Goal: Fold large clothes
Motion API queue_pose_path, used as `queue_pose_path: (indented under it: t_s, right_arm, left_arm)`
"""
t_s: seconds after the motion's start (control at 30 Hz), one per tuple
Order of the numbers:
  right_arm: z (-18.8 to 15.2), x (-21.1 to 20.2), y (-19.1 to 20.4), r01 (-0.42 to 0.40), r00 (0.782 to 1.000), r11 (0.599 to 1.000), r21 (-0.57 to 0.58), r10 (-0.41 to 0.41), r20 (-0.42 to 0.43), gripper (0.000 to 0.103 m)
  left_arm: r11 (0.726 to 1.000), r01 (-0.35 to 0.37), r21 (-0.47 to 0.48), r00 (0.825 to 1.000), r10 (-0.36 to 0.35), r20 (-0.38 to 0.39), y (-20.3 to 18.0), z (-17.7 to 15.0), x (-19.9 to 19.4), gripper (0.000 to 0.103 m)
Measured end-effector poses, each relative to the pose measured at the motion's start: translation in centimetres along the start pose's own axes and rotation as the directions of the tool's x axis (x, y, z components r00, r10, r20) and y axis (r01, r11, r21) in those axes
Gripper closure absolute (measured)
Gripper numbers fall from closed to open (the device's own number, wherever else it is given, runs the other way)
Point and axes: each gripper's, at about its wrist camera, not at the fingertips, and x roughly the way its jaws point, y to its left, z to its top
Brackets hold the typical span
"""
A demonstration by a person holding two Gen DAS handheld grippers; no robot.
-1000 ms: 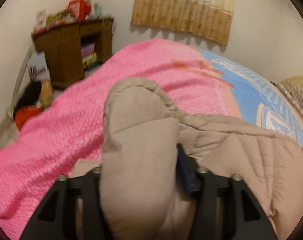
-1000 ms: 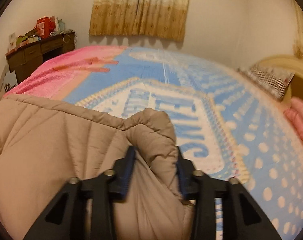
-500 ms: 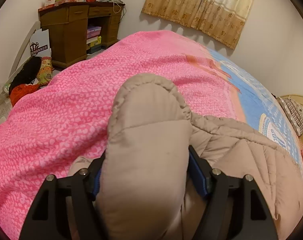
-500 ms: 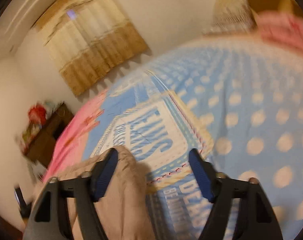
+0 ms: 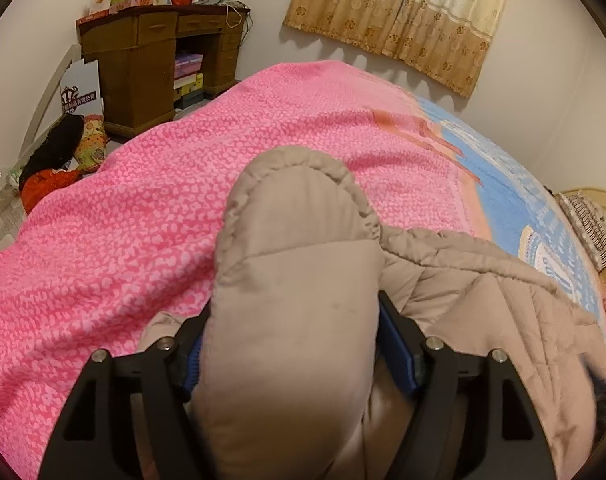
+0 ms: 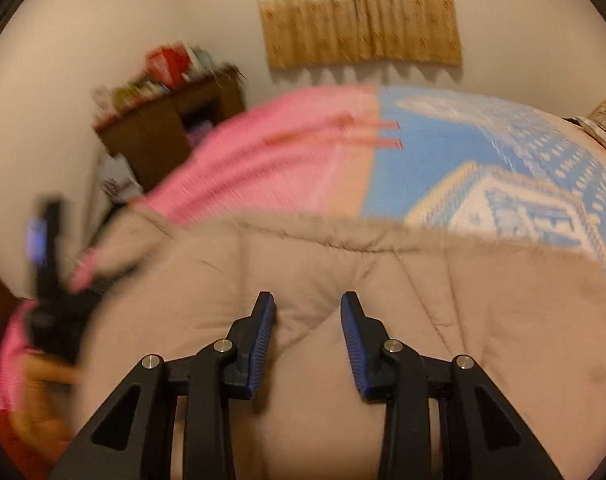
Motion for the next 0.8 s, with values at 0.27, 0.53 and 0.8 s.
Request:
queue_pose_path:
  t_s: [0.27,0.53,0.8]
  right_arm:
    - [-0.6,2.4,-1.7,-0.020,1.000,1.000,0.019,0.020,-0.023,0.068]
    - [-0.4,3.4,-2.5,-0.011,0.999,1.000,0.022,0.012,-0.040,0.068]
    - [-0.1,3.4,-2.0,0.013,0.999,1.000,0.001,-0.013,-0.042,0.068]
  left_arm:
    - [1.000,0.007,-0.008,1.000,-0.007,-0.005,0.3,0.0,0.0,0.025]
    - [0.998,0.063,-0.030,0.996,-0.060,0.070,2.7,0.8,-7.7,0.027]
    - [0.999,-0.029,0.014,0.988,0.027,0.153,7.3,-6.5,-17.2,0.014]
